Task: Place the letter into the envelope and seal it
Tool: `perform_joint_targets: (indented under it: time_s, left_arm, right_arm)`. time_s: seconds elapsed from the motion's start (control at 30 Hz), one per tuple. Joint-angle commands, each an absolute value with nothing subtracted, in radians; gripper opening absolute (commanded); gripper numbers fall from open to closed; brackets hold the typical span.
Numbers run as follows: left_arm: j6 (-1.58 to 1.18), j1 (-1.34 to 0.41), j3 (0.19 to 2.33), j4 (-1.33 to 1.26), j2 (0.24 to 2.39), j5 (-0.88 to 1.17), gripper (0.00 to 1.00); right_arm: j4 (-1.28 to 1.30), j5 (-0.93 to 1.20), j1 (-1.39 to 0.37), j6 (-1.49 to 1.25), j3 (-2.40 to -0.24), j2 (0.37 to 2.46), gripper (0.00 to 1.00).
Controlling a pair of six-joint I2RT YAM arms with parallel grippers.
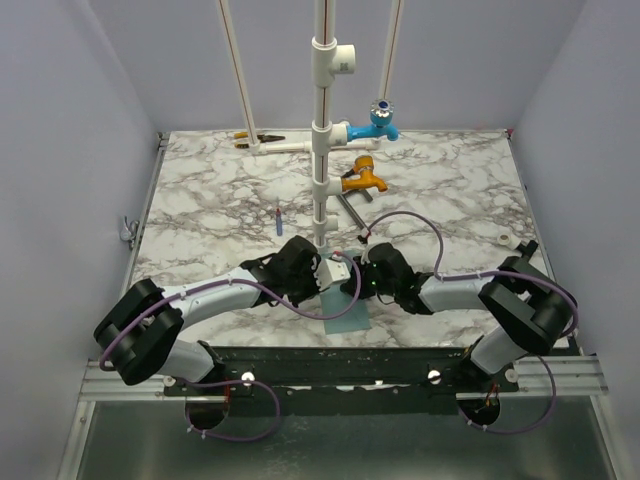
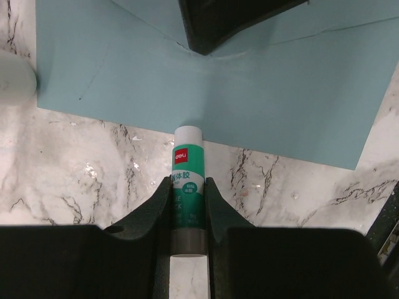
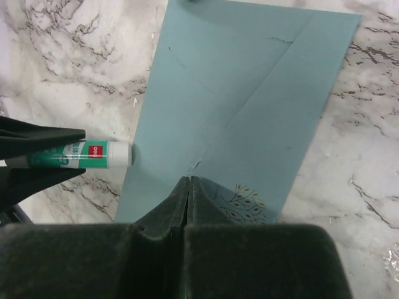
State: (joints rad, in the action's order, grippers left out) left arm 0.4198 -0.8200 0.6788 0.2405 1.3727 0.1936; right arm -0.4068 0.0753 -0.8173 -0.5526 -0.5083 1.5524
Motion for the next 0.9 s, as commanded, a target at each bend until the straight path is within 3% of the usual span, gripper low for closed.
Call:
perform_joint_targets:
  time_s: [0.0, 0.27, 0.47, 0.87]
  left_arm:
    - [0.437, -0.825, 0.692, 0.244, 1.386, 0.202, 0.0]
    - [0.455, -0.824, 0.686, 0.238, 1.379, 0.207, 0.0]
    - [0.461, -0.824, 0.67, 0.224, 1.368, 0.208, 0.0]
    - [0.458, -0.825, 0.669, 0.222, 1.356, 0.208, 0.0]
  right_arm:
    - [-0.367, 0.017, -0.82, -0.582, -0.507, 1.592, 0.01]
    - [-0.348, -0.007, -0.819, -0.661, -0.481, 1.62, 0.01]
    - [-0.311, 0.171, -0.819, -0.557, -0.584, 1.563, 0.01]
    - [-0.19, 0.006, -0.819, -0.576, -0.581, 1.403, 0.01]
